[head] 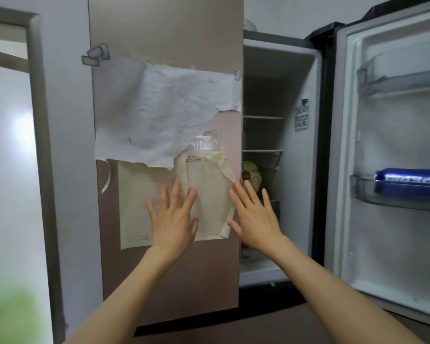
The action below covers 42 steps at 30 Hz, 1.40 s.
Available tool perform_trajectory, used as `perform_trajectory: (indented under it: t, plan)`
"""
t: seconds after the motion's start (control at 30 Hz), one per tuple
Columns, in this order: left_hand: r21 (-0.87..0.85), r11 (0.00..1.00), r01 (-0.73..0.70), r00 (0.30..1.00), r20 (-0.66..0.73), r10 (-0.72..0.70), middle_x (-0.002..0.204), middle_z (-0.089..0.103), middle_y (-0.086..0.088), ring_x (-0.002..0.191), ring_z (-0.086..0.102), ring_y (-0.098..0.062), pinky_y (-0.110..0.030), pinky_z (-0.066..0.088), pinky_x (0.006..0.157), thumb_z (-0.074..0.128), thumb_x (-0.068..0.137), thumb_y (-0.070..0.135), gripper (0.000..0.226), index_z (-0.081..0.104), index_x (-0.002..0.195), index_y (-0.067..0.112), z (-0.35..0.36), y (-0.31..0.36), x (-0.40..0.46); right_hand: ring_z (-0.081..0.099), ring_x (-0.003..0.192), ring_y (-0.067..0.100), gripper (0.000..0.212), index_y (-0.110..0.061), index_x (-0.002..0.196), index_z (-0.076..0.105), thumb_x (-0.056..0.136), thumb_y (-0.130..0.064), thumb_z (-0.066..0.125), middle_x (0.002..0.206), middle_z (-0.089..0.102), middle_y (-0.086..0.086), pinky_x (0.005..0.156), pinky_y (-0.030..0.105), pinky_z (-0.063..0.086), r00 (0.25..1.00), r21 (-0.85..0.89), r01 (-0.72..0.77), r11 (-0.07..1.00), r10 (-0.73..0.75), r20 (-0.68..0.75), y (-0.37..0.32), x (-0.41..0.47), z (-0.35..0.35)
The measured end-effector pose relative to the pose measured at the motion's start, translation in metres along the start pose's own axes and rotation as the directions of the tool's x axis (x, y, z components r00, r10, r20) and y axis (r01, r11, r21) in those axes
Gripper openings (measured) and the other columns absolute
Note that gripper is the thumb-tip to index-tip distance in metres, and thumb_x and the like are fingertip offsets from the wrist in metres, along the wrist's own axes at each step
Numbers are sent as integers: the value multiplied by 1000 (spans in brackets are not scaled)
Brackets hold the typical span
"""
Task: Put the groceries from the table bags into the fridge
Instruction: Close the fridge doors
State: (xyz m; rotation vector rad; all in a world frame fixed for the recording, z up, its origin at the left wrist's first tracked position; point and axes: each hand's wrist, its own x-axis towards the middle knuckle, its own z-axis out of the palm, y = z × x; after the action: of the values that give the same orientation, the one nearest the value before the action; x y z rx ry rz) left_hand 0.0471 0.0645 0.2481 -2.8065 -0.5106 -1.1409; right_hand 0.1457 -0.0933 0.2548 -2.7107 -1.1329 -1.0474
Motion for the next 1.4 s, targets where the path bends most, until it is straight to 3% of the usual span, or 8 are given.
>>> perform_trajectory:
  t: [0.17, 0.3, 0.37, 0.6, 0.83, 1.1, 1.23, 1.4]
  plan:
    - [-259, 962, -92, 985, -167, 49, 157, -12, -7, 142, -18, -30, -52, 1, 114, 50, 91, 26, 57, 28, 143, 29, -15, 42, -15, -2, 146, 22, 65, -17, 149, 9, 96, -39, 39, 158, 3, 6, 115, 47, -3, 991, 9, -95, 995, 96, -93, 43, -39, -29]
    - [-405, 888, -217, 974, -146, 172, 157, 0, -7, 144, -9, -28, -47, 6, 117, 49, 92, 26, 54, 31, 143, 25, -17, 114, -13, 43, 131, 33, 62, -6, 131, 49, 77, -28, 69, 137, 49, 17, 107, 56, 26, 956, -132, -177, 975, 138, -260, 105, -78, -55]
    - [-444, 848, -290, 956, -105, 273, 158, -2, -4, 144, -11, -24, -47, 6, 117, 45, 93, 28, 55, 25, 145, 26, -14, 154, -17, 52, 121, 34, 59, -3, 123, 55, 71, -25, 74, 127, 57, 18, 101, 58, 33, 940, -182, -237, 954, 178, -291, 140, -98, -68]
    - [-491, 779, -392, 902, -37, 430, 155, -18, 2, 142, -20, -18, -43, -5, 115, 43, 95, 28, 67, 2, 148, 27, -20, 274, -9, 63, 100, 33, 45, -1, 110, 61, 70, -20, 69, 105, 66, 16, 99, 58, 36, 907, -225, -343, 912, 260, -330, 243, -154, -95]
    - [-372, 789, -489, 843, 31, 537, 156, -18, 1, 142, -20, -18, -47, -14, 111, 42, 95, 26, 76, -12, 148, 19, -15, 359, 0, 45, 126, 24, 44, -11, 131, 44, 90, -22, 51, 135, 49, 7, 115, 47, 11, 927, -106, -347, 932, 323, -192, 275, -172, -101]
    - [-324, 808, -493, 866, -97, 490, 153, 14, -1, 143, 8, -18, -50, -5, 114, 45, 92, 27, 69, 6, 148, 25, -21, 350, 1, 51, 118, 26, 36, -11, 122, 54, 86, -18, 55, 125, 57, 7, 110, 58, 17, 898, 10, -356, 934, 346, -272, 256, -173, -98]
    - [-357, 803, -477, 878, -139, 459, 153, 17, 4, 143, 11, -14, -52, -2, 114, 46, 92, 34, 65, 11, 146, 30, -20, 317, 1, 57, 112, 27, 42, -11, 123, 56, 82, -19, 60, 119, 62, 7, 108, 59, 23, 923, -32, -212, 977, 190, -334, 235, -171, -100]
    - [-466, 786, -406, 910, -123, 397, 152, 23, 7, 142, 15, -12, -54, 5, 116, 51, 90, 29, 61, 20, 143, 30, -21, 271, 4, 52, 123, 28, 47, -9, 125, 55, 83, -27, 44, 128, 58, 12, 108, 58, 28, 947, -181, -55, 982, -7, -322, 206, -164, -108]
